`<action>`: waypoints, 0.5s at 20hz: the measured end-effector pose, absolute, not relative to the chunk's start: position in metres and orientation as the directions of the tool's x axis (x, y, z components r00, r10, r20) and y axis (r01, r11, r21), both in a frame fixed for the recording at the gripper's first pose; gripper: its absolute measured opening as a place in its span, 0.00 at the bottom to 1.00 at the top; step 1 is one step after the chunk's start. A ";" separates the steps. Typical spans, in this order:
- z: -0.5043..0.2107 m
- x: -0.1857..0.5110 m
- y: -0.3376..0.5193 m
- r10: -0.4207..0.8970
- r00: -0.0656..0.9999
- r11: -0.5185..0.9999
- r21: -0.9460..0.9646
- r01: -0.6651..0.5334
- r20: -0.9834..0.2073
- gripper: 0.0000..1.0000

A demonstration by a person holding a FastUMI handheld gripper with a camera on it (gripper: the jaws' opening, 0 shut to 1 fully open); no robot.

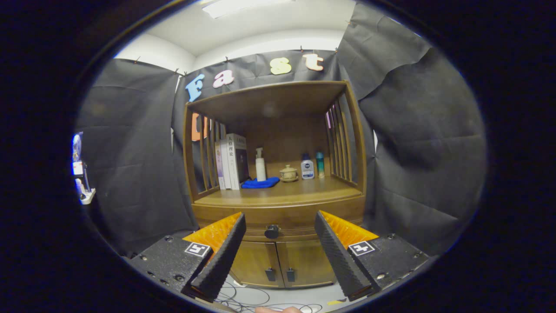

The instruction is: Pull open the drawer, take out the items inside it, and place them on the countertop above the cabinet.

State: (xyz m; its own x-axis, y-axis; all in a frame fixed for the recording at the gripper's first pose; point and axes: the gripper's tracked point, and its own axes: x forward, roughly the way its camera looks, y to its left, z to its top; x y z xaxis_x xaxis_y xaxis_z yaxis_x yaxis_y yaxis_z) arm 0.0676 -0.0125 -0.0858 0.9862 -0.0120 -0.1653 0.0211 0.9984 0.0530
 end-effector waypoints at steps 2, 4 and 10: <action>-0.103 0.082 -0.009 -0.015 0.982 0.999 0.040 0.023 -0.189 1.00; -0.123 0.096 -0.006 -0.019 0.977 0.999 0.027 0.025 -0.214 1.00; -0.173 0.141 0.001 -0.022 0.954 0.999 0.020 0.029 -0.298 1.00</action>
